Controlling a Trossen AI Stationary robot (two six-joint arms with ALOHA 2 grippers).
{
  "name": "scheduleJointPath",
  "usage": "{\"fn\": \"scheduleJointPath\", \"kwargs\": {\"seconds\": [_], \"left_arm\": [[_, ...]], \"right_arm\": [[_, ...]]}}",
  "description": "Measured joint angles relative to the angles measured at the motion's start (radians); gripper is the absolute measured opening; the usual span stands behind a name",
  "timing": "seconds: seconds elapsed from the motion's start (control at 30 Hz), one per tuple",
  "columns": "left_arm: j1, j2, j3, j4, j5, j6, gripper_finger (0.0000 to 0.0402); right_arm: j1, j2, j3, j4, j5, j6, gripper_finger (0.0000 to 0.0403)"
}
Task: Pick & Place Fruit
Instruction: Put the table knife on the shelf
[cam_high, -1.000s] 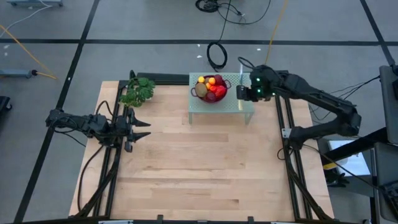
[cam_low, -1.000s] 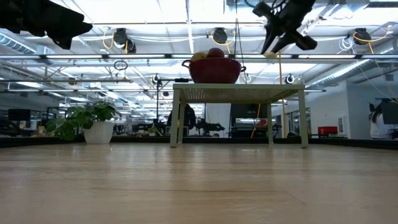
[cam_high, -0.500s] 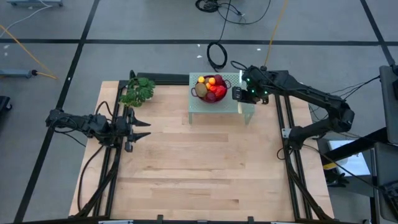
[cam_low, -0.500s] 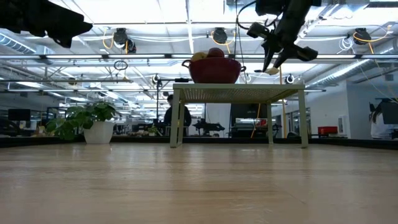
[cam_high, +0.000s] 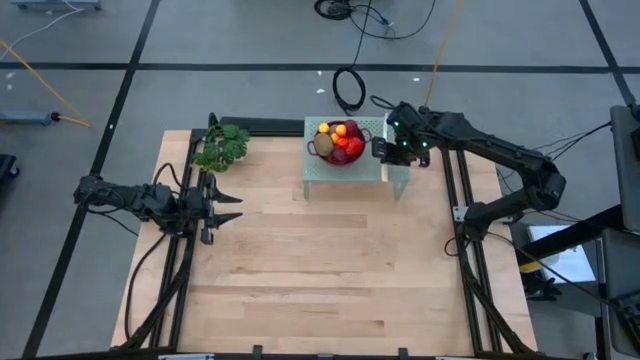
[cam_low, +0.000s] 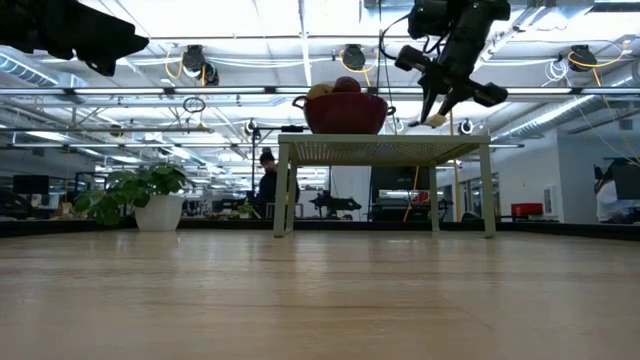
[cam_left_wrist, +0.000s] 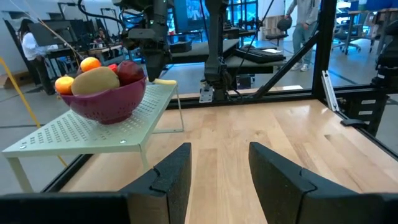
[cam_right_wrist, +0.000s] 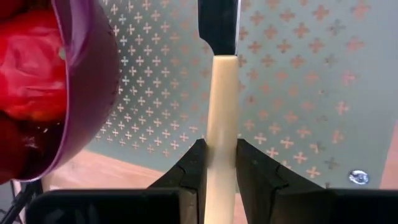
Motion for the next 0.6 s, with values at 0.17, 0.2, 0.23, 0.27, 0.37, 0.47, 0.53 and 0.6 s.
{"fn": "scheduleJointPath", "kwargs": {"seconds": [0.17, 0.2, 0.23, 0.27, 0.37, 0.47, 0.53, 0.6], "left_arm": [[0.0, 0.0, 0.0, 0.0, 0.0, -0.001, 0.0161], [0.0, 0.0, 0.0, 0.0, 0.0, -0.003, 0.0161], [0.0, 0.0, 0.0, 0.0, 0.0, -0.003, 0.0161], [0.0, 0.0, 0.0, 0.0, 0.0, -0.003, 0.0161], [0.0, 0.0, 0.0, 0.0, 0.0, -0.003, 0.0161], [0.0, 0.0, 0.0, 0.0, 0.0, -0.003, 0.0161], [0.0, 0.0, 0.0, 0.0, 0.0, -0.003, 0.0161], [0.0, 0.0, 0.0, 0.0, 0.0, -0.003, 0.0161]], "right_arm": [[-0.01, 0.0, 0.0, 0.0, 0.022, -0.002, 0.0055], [-0.01, 0.0, 0.0, 0.0, 0.028, -0.006, 0.0055], [-0.01, 0.0, 0.0, 0.0, 0.028, -0.007, 0.0055], [-0.01, 0.0, 0.0, 0.0, 0.028, -0.008, 0.0055], [-0.009, 0.0, 0.0, 0.0, 0.041, -0.01, 0.0055], [-0.009, 0.0, 0.0, -0.001, 0.05, -0.01, 0.0055], [-0.009, 0.0, 0.0, -0.001, 0.051, -0.012, 0.0055], [-0.009, 0.0, 0.0, -0.001, 0.051, -0.017, 0.0055]]}}
